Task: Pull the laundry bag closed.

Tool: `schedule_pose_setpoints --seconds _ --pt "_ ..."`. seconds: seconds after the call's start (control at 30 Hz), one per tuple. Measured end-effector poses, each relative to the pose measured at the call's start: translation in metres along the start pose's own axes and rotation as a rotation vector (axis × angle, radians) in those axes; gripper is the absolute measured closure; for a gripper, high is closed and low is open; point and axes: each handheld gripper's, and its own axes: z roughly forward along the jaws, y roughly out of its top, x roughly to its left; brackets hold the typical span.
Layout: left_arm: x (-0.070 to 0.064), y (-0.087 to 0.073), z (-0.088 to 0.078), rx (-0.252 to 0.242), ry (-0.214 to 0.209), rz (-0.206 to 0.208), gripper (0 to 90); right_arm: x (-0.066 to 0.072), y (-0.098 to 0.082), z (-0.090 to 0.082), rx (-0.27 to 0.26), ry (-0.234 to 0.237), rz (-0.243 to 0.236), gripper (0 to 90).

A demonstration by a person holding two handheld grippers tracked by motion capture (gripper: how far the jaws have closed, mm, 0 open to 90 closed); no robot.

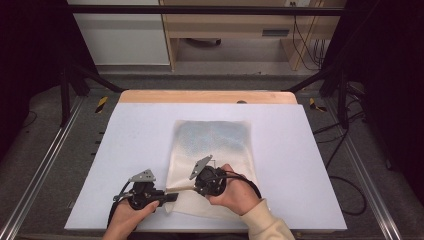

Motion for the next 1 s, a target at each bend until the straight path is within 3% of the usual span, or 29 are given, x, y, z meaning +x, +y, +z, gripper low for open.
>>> schedule_pose_setpoints --seconds 1.0 --pt "-0.007 -0.001 0.008 0.017 -0.017 0.022 81.2 -0.002 -0.025 -0.011 -0.014 -0.009 0.034 82.1"
